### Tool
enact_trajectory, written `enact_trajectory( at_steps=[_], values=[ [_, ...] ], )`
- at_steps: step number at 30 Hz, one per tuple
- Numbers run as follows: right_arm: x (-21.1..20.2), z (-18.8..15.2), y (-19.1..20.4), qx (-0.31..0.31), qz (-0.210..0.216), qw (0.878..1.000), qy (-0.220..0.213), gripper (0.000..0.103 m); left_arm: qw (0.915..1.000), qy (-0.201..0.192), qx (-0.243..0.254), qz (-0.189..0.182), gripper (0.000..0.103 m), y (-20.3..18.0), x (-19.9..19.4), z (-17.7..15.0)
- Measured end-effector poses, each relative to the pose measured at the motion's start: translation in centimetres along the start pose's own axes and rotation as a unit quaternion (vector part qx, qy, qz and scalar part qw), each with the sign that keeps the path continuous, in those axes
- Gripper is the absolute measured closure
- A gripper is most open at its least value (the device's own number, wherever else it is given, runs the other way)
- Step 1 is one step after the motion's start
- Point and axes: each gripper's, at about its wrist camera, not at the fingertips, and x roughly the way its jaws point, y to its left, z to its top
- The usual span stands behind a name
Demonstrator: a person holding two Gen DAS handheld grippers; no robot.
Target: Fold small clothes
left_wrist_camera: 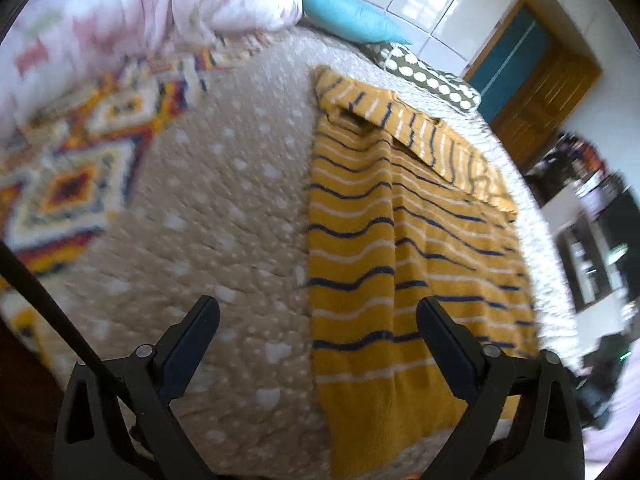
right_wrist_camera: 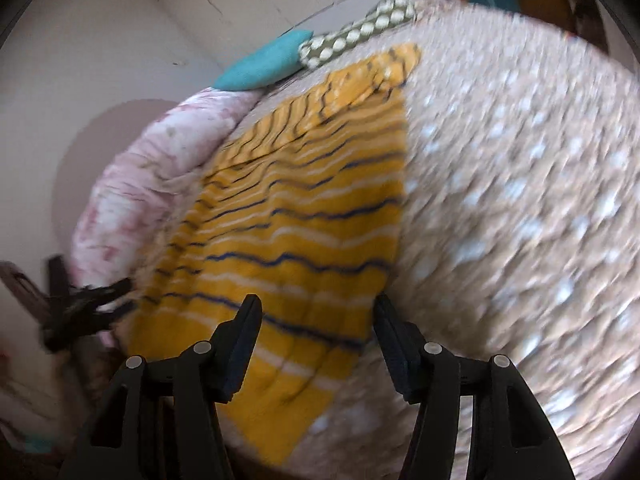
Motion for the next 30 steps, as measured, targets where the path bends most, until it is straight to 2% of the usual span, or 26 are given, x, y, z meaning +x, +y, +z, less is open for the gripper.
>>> enact_trajectory(
  at_steps=[3,4,5,6,7,9,14,18,23,30],
  values=[
    [0.3,-0.7,-0.3,0.020,0.041,0.999,0.005,0.043,0.9984,0.008,-0.019,-0.053,0.014,0.3,0.6,-0.2],
    [0.4,-0.9,-0.4,0.032,0.065,0.997,0.011,0.043,0.9964,0.011,-0.022,-0.081,0.019,0.2,0.7,-0.3],
    [0.7,-0.9,-0.6,0.042,0.084,0.995,0.016,0.044,0.9933,0.019,-0.029,-0.110,0.027,0.1,0.9,-0.4],
    [0.9,-0.9,-0.7,0.052,0.104,0.993,0.019,0.044,0.9888,0.032,-0.041,-0.140,0.030,0.1,1.3,-0.5],
    [1.2,-0.9,-0.7,0.056,0.113,0.992,0.022,0.044,0.9865,0.038,-0.049,-0.152,0.030,0.0,1.6,-0.7],
    [1.7,-0.9,-0.5,0.063,0.128,0.990,0.025,0.044,0.9887,0.031,-0.045,-0.140,0.031,-0.5,1.8,-1.0],
    [2.4,-0.8,0.3,0.072,0.162,0.983,0.036,0.044,0.9863,0.022,-0.052,-0.155,0.031,-0.7,1.5,-1.9],
    [2.5,-1.3,0.8,0.058,0.156,0.985,0.043,0.045,0.9877,0.015,-0.062,-0.143,0.031,0.3,0.4,-2.8],
    [2.8,-1.6,0.9,0.050,0.150,0.987,0.043,0.047,0.9823,0.016,-0.088,-0.164,0.031,2.1,-0.6,-3.7],
    [2.9,-1.6,1.0,0.045,0.142,0.988,0.039,0.047,0.9817,0.011,-0.108,-0.157,0.031,2.7,-1.2,-4.0]
  ],
)
